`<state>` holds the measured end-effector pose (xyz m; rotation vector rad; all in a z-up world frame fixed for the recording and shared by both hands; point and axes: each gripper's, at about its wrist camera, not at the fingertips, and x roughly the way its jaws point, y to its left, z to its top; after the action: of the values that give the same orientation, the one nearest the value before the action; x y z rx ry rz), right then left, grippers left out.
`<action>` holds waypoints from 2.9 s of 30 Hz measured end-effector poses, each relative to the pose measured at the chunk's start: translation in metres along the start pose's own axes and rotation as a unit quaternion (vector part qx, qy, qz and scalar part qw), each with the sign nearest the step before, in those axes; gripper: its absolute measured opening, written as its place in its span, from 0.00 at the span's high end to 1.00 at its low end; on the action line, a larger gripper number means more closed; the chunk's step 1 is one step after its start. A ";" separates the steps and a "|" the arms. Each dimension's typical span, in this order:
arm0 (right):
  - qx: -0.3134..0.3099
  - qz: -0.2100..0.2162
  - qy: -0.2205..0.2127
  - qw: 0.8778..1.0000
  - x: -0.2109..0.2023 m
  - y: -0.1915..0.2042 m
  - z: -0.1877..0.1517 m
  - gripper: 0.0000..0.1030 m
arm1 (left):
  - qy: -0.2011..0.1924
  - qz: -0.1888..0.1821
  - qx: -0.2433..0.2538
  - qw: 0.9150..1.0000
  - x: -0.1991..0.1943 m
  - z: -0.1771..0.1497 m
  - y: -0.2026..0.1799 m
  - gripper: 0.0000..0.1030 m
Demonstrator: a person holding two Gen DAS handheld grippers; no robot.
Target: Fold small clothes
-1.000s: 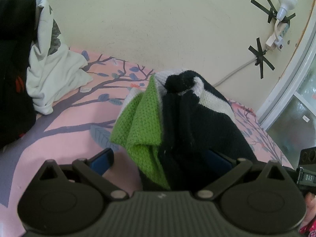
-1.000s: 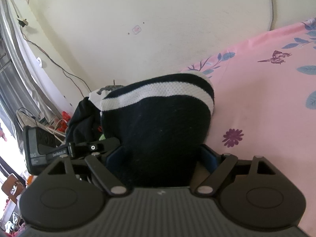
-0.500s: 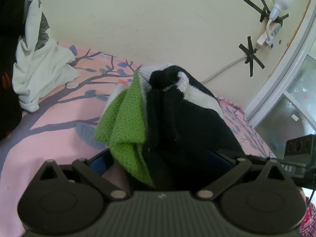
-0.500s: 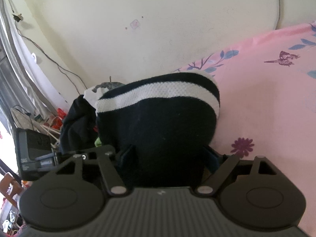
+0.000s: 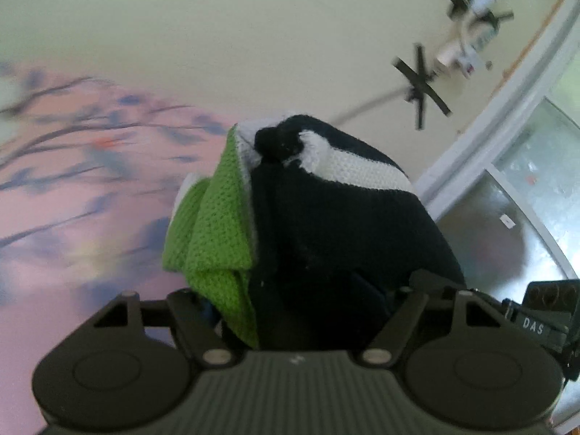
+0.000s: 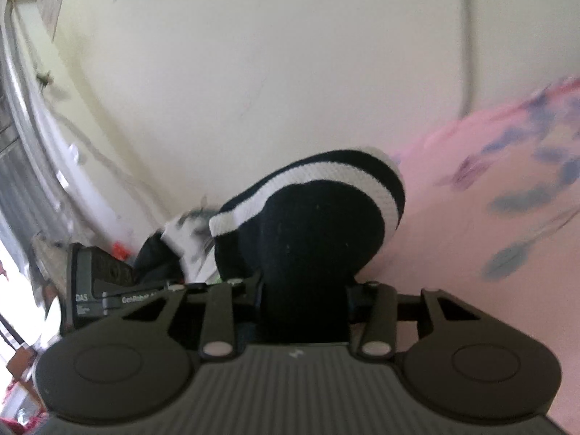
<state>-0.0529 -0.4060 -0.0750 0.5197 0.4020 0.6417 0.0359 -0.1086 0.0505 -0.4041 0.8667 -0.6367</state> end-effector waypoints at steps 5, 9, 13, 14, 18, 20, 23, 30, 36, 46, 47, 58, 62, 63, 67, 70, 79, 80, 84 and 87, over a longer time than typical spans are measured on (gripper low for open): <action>-0.006 -0.067 -0.067 0.995 -0.048 -0.058 0.046 0.62 | 0.023 -0.018 0.041 0.999 0.098 0.042 -0.076 0.32; 0.006 -0.129 -0.101 0.986 -0.071 -0.117 0.084 0.57 | 0.035 0.007 0.089 0.995 0.175 0.059 -0.121 0.31; 0.013 -0.256 -0.091 0.962 -0.062 -0.163 0.099 0.32 | 0.045 0.081 0.129 0.987 0.227 0.051 -0.136 0.25; 0.016 -0.271 -0.090 0.958 -0.061 -0.172 0.095 0.32 | 0.045 0.085 0.129 0.987 0.229 0.048 -0.135 0.18; 0.020 -0.261 -0.117 0.958 -0.072 -0.177 0.088 0.29 | 0.029 0.104 0.155 0.982 0.212 0.037 -0.136 0.12; 0.006 -0.277 -0.141 0.951 -0.082 -0.164 0.090 0.25 | 0.017 0.111 0.161 0.981 0.192 0.032 -0.132 0.08; -0.004 -0.283 -0.172 0.944 -0.106 -0.137 0.082 0.20 | -0.004 0.123 0.162 0.979 0.161 0.018 -0.128 0.00; 0.025 -0.263 -0.172 0.949 -0.138 -0.068 0.009 0.11 | -0.020 0.176 0.185 0.967 0.093 -0.034 -0.113 0.00; 0.062 -0.256 -0.142 0.954 -0.138 -0.027 -0.058 0.06 | -0.031 0.209 0.197 0.957 0.039 -0.065 -0.106 0.00; 0.055 -0.289 -0.119 0.948 -0.124 0.024 -0.101 0.05 | -0.056 0.237 0.205 0.948 -0.005 -0.097 -0.095 0.00; 0.054 -0.290 -0.118 0.948 -0.124 0.028 -0.104 0.05 | -0.056 0.236 0.201 0.949 -0.007 -0.097 -0.093 0.00; 0.047 -0.311 -0.115 0.942 -0.120 0.047 -0.113 0.05 | -0.067 0.221 0.187 0.955 -0.021 -0.100 -0.084 0.00; 0.048 -0.312 -0.113 0.942 -0.118 0.048 -0.114 0.05 | -0.069 0.218 0.186 0.956 -0.022 -0.100 -0.083 0.00; 0.049 -0.313 -0.112 0.942 -0.118 0.048 -0.114 0.05 | -0.069 0.217 0.185 0.956 -0.022 -0.100 -0.083 0.00; 0.051 -0.314 -0.110 0.942 -0.116 0.047 -0.115 0.05 | -0.068 0.215 0.187 0.956 -0.022 -0.101 -0.083 0.00; 0.053 -0.315 -0.110 0.941 -0.115 0.047 -0.115 0.05 | -0.068 0.216 0.190 0.955 -0.022 -0.102 -0.084 0.00; 0.056 -0.322 -0.112 0.939 -0.115 0.046 -0.117 0.05 | -0.085 0.236 0.203 0.946 -0.022 -0.106 -0.090 0.00; 0.056 -0.321 -0.112 0.939 -0.115 0.046 -0.117 0.05 | -0.088 0.242 0.203 0.945 -0.022 -0.107 -0.090 0.00; 0.052 -0.321 -0.114 0.939 -0.115 0.048 -0.117 0.05 | -0.100 0.248 0.202 0.942 -0.025 -0.107 -0.091 0.00; 0.053 -0.320 -0.115 0.939 -0.115 0.048 -0.117 0.05 | -0.088 0.252 0.204 0.942 -0.023 -0.107 -0.090 0.00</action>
<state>-0.2176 -0.4096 -0.1186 0.5213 0.3576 -0.0717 -0.0927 -0.1685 0.0517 0.1395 0.6106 -0.2835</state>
